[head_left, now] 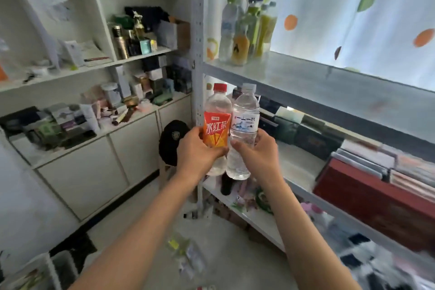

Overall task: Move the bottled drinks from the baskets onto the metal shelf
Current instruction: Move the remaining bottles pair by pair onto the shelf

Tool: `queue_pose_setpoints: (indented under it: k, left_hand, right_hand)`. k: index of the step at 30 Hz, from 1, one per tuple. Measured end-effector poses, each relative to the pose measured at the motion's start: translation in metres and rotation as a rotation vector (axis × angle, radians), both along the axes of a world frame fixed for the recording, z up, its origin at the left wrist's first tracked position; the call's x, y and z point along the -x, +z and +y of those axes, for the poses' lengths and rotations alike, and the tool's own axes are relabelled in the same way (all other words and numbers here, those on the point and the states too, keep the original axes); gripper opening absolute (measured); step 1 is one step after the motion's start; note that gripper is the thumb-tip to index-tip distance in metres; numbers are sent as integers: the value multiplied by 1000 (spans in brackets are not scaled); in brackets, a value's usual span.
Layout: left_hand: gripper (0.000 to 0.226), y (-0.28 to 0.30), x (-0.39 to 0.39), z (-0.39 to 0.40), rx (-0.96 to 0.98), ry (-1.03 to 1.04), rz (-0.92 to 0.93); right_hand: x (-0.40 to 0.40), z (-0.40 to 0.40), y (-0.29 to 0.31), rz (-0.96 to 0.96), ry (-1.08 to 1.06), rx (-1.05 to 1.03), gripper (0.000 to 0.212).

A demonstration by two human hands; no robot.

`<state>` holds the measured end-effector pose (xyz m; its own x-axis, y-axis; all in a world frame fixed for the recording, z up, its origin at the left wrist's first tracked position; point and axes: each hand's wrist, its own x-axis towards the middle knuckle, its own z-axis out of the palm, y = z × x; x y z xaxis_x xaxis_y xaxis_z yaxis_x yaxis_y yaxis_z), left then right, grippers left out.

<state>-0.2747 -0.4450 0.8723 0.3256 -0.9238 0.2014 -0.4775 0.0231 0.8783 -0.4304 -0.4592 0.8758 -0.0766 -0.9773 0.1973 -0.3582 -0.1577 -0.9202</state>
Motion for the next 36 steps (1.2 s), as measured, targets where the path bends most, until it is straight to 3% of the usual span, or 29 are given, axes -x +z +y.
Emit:
queue_pose_setpoints:
  k: [4, 16, 22, 36]
  left_hand:
    - [57, 22, 27, -40, 69, -94, 29]
    - [59, 89, 80, -172, 181, -319, 30]
    - [49, 111, 98, -244, 207, -324, 57]
    - [67, 120, 176, -433, 271, -173, 18]
  right_hand:
    - [25, -28, 20, 23, -123, 48, 31]
    - [81, -129, 93, 231, -338, 226, 49]
    - [107, -211, 119, 262, -296, 262, 49]
    - [177, -394, 146, 230, -145, 217, 67]
